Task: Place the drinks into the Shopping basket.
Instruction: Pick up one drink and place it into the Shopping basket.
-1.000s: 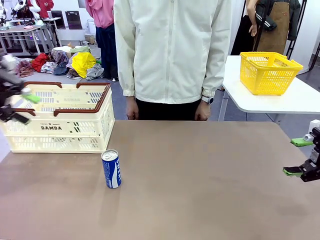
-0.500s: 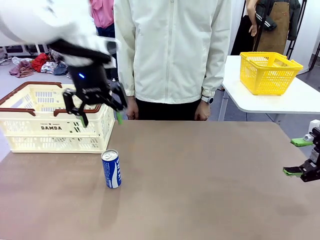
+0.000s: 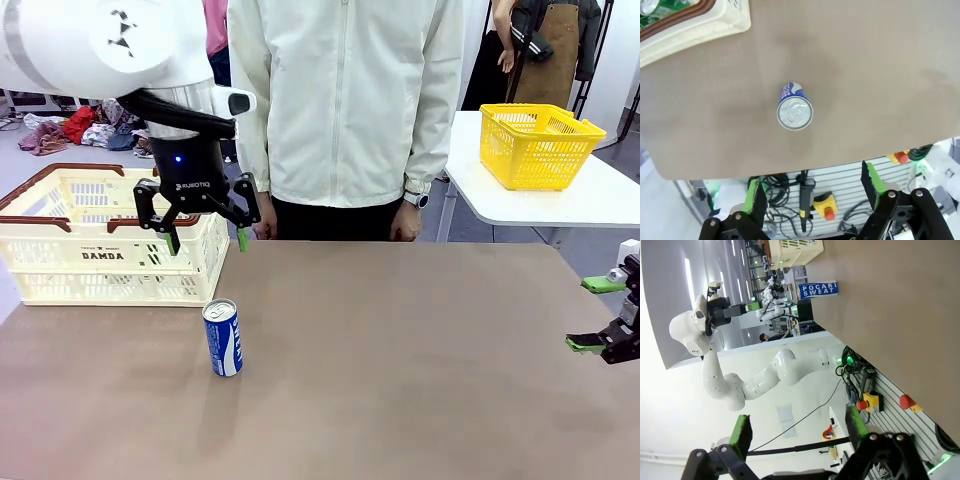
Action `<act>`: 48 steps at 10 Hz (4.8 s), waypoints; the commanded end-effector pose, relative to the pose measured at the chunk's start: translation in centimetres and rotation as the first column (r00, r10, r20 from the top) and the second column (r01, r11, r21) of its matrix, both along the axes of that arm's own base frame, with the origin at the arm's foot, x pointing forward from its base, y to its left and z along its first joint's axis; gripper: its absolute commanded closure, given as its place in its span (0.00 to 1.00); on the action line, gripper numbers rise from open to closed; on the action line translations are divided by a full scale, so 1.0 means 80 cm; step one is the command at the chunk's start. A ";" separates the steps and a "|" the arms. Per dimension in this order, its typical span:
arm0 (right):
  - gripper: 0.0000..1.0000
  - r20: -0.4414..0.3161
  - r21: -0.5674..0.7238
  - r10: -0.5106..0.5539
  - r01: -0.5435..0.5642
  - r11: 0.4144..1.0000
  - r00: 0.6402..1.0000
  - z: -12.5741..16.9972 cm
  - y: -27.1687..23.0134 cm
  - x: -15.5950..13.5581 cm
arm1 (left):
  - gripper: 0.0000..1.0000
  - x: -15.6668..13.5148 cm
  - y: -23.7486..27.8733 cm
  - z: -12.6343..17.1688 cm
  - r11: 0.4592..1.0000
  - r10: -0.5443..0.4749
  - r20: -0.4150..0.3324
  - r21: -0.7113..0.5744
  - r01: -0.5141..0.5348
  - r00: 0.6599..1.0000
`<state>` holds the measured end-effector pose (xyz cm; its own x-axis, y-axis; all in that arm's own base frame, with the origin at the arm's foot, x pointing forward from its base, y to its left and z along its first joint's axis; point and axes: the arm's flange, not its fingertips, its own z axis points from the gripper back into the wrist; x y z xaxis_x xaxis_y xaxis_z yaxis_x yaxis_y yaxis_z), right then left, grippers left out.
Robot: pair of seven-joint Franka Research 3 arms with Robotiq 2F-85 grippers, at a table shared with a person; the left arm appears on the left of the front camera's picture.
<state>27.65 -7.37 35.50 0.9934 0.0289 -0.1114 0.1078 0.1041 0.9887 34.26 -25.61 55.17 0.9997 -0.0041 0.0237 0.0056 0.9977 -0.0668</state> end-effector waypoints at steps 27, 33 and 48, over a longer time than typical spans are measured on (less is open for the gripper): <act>0.00 -0.003 -0.002 0.008 -0.008 1.000 1.000 0.004 0.000 -0.002 | 0.83 0.039 0.002 -0.232 0.998 -0.058 -0.024 0.024 0.059 0.998; 0.00 -0.003 -0.002 0.008 -0.008 1.000 1.000 0.004 0.000 -0.002 | 1.00 0.040 0.007 -0.231 0.999 -0.051 -0.047 0.008 0.051 0.998; 0.00 -0.003 -0.002 0.008 -0.008 1.000 1.000 0.004 0.000 -0.002 | 1.00 -0.002 0.003 0.010 0.990 -0.130 0.025 0.052 0.128 0.991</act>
